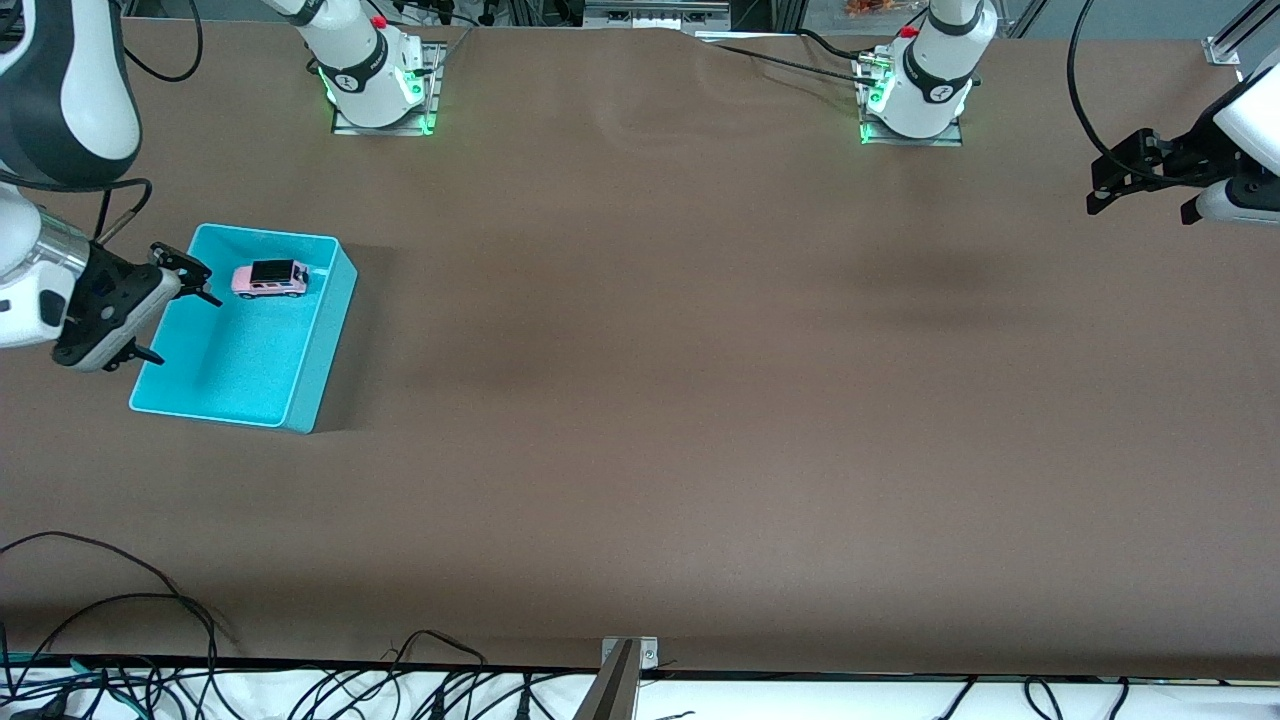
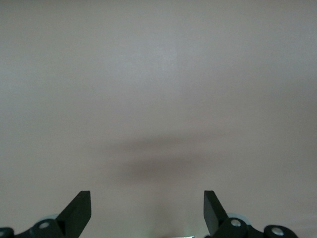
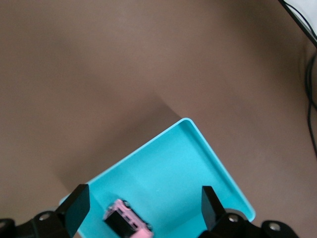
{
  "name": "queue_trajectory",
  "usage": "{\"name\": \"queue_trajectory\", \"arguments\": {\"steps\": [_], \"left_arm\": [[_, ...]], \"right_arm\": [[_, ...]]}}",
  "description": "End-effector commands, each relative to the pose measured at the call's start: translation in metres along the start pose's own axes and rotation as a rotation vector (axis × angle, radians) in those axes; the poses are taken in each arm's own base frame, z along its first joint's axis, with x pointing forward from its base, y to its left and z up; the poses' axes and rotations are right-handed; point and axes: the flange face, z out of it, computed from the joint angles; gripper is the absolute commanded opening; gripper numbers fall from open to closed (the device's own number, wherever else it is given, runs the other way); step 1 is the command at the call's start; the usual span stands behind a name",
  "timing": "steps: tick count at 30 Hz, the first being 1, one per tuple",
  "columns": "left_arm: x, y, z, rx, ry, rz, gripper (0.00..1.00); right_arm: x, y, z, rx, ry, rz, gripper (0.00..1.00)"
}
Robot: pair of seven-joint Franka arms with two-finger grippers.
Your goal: Wind and store pink jeep toy
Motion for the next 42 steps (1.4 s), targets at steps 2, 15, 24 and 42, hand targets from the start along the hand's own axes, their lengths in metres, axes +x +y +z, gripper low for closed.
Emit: {"name": "queue_trajectory", "arguments": {"steps": [2,15,24,42], "left_arm": [[0.002,-0.001,-0.007,-0.024,-0.003,-0.001,1.0],[0.003,0.004,-0.006,-0.019,-0.003,0.01,1.0],[0.004,0.005,-0.006,-0.023,-0.005,0.005,1.0],[0.003,0.005,-0.005,-0.025,-0.006,0.002,1.0]], "right_arm": [[0.018,-0.006,-0.054,0.006,-0.001,0.28,1.0],[0.017,-0.01,-0.129,-0.073,0.039,0.649,1.0],[0.011,-0.015,-0.154,-0.073,0.034,0.764,1.0],[0.002,-0.014,-0.134,-0.051,-0.05,0.799,1.0]]}}
